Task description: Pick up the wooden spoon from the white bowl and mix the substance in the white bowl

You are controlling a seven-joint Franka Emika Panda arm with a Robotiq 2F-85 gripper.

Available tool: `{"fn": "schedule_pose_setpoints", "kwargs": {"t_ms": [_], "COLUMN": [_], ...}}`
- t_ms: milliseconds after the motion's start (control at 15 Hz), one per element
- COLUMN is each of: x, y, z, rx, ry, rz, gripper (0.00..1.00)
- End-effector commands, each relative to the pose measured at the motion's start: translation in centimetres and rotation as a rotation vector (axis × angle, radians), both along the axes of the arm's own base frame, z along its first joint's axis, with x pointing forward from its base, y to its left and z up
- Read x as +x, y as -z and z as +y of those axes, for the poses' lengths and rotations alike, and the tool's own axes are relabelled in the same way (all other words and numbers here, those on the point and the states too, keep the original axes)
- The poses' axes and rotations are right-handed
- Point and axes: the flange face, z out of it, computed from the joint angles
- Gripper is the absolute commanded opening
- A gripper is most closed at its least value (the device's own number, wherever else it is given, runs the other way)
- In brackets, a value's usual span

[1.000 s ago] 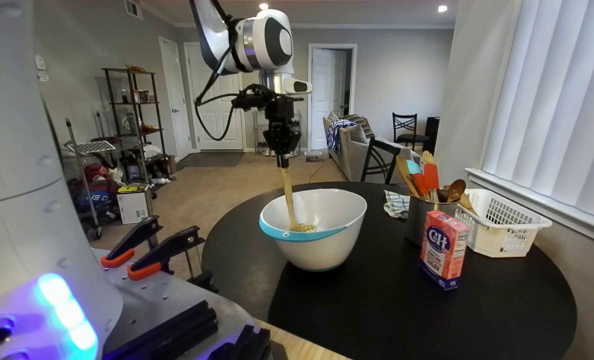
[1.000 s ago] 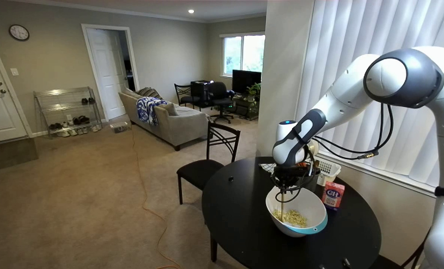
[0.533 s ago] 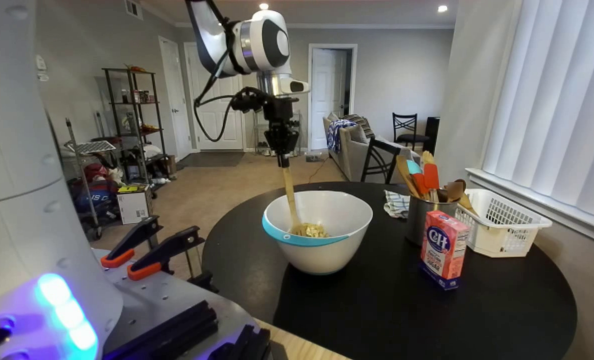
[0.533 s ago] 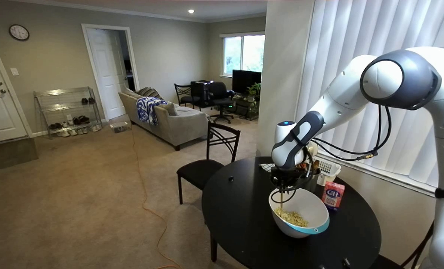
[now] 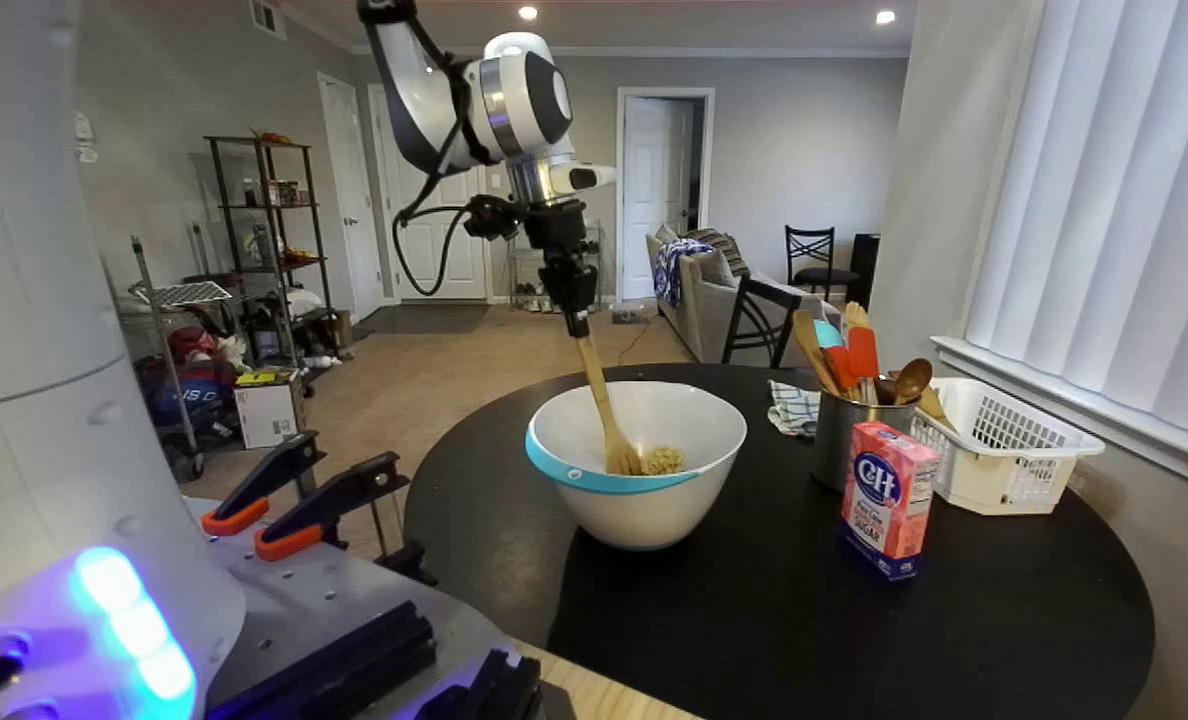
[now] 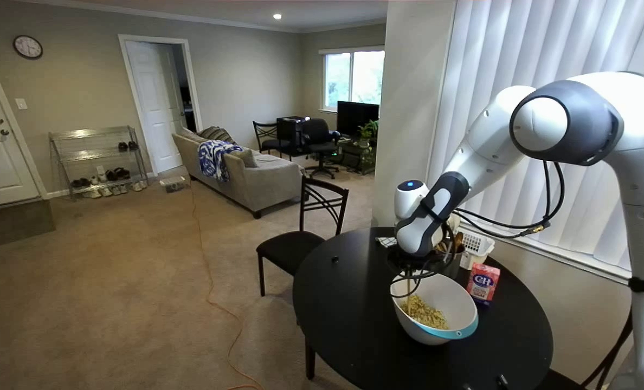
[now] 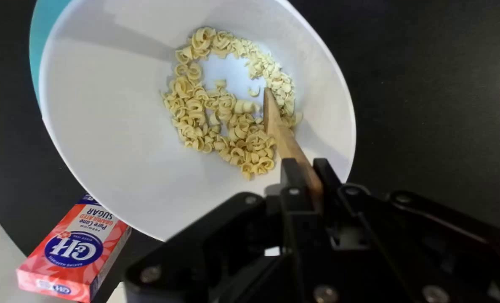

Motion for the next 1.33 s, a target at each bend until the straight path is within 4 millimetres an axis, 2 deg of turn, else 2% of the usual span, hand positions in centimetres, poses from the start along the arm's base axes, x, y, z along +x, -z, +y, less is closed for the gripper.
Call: {"fn": "schedule_pose_setpoints", "kwargs": {"t_ms": [0,200,400,667,933,1267], "x": [-1.4,-2.5,-4.2,-6.0,-5.6,-4.1], "y": [2.6,3.4,4.8,5.8,6.3,5.7], "z": [-0.2,-0.1,0.0,1.7,3.3,3.5], "rx": [-0.073,-0.131,-0.184,-0.21,-0.093,-0.029], "ry": [0.064,0.102,0.115,0.024,-0.146,-0.171], "rz": [0.005,0.036,0.179,0.361,0.354,0.313], "gripper": [0.03,0.03,0.03,0.03,0.03,0.03]}}
